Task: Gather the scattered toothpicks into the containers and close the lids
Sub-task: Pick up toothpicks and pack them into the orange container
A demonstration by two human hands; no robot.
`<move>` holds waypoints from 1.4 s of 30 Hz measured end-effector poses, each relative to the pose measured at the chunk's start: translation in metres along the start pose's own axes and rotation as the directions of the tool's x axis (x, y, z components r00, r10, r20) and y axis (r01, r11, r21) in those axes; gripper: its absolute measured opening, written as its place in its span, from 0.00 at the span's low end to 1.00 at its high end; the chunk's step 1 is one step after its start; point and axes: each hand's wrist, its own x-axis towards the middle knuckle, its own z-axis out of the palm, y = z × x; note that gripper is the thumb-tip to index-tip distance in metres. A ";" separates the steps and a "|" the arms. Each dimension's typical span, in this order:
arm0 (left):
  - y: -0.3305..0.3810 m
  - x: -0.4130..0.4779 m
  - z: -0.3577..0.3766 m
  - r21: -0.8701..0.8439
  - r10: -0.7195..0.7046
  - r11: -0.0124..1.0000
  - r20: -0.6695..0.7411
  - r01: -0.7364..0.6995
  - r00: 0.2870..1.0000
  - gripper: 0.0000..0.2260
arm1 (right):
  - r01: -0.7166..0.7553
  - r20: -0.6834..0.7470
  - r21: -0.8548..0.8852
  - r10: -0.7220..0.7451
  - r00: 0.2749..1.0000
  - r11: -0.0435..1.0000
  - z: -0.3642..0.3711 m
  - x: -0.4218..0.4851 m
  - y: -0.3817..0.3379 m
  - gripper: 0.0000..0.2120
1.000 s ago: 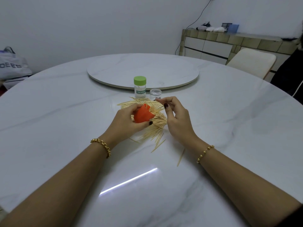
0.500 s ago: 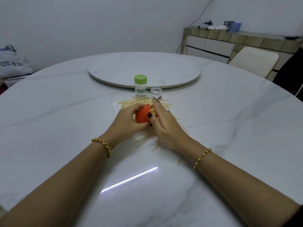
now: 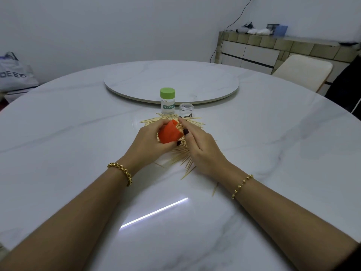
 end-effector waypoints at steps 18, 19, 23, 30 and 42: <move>0.003 -0.001 0.002 0.003 -0.015 1.000 0.061 0.015 0.998 0.25 | -0.400 0.458 -0.318 0.508 0.729 0.860 -0.106 0.005 0.003 0.04; 0.003 -0.001 0.002 0.002 -0.015 1.000 0.065 0.015 0.998 0.25 | -0.402 0.485 -0.333 0.520 0.703 0.853 -0.106 0.004 0.001 0.04; 0.003 -0.002 0.003 -0.002 -0.017 1.000 0.069 0.017 0.997 0.24 | -0.382 0.607 -0.391 0.547 0.576 0.837 -0.103 0.002 -0.004 0.06; 0.002 -0.002 0.004 -0.012 -0.026 1.000 0.068 0.027 0.997 0.24 | -0.324 0.653 -0.418 0.529 0.542 0.849 -0.096 0.002 -0.004 0.09; -0.002 0.001 0.003 0.010 -0.043 0.999 0.052 0.042 0.998 0.26 | -0.290 0.414 -0.387 0.446 0.794 0.875 -0.066 0.003 0.012 0.04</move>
